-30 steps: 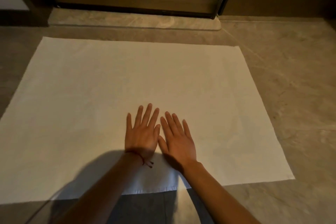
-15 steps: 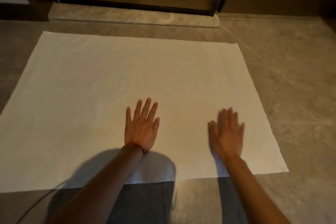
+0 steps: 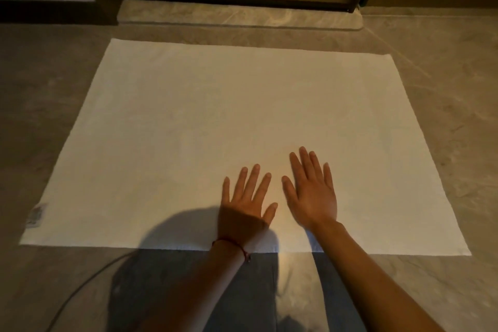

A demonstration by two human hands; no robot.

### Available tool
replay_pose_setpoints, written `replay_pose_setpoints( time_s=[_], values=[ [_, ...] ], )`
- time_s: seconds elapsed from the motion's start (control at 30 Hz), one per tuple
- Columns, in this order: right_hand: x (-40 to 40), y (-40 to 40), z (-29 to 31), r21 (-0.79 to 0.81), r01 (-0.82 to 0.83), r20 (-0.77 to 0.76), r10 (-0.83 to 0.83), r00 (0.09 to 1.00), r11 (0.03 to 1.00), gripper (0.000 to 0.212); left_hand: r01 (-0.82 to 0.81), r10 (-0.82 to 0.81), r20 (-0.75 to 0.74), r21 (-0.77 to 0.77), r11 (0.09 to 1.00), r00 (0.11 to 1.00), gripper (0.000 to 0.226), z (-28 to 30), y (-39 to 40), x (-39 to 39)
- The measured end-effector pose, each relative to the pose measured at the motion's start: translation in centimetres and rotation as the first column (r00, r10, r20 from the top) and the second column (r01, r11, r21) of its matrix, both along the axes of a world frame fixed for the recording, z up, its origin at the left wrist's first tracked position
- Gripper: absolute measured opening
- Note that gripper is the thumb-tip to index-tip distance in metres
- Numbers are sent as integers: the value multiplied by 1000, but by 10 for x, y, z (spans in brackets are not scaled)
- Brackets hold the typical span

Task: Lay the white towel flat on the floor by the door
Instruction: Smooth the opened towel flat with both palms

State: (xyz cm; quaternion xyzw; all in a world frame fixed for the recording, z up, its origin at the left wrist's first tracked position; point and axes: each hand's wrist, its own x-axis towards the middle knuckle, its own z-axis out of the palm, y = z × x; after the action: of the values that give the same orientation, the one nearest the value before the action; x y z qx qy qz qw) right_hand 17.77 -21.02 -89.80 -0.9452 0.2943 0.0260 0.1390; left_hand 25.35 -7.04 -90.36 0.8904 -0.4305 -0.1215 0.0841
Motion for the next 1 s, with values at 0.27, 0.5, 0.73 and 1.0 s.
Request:
replay_pose_setpoints(
  time_s=[0.27, 0.5, 0.73, 1.0],
  values=[
    [-1, 1, 2, 21, -5, 18, 5, 1000, 1000, 67, -339, 334, 76, 51, 940, 939, 70, -2, 103, 87],
    [-1, 3, 4, 4, -9, 6, 9, 1000, 1000, 70, -356, 349, 94, 63, 932, 932, 72, 6, 129, 97],
    [1, 3, 7, 12, -9, -2, 9, 1000, 1000, 72, -186, 183, 108, 21, 982, 977, 71, -2, 139, 106],
    [1, 3, 7, 19, -1, -18, 2, 1000, 1000, 70, -394, 391, 77, 28, 919, 917, 73, 11, 111, 126]
  ],
)
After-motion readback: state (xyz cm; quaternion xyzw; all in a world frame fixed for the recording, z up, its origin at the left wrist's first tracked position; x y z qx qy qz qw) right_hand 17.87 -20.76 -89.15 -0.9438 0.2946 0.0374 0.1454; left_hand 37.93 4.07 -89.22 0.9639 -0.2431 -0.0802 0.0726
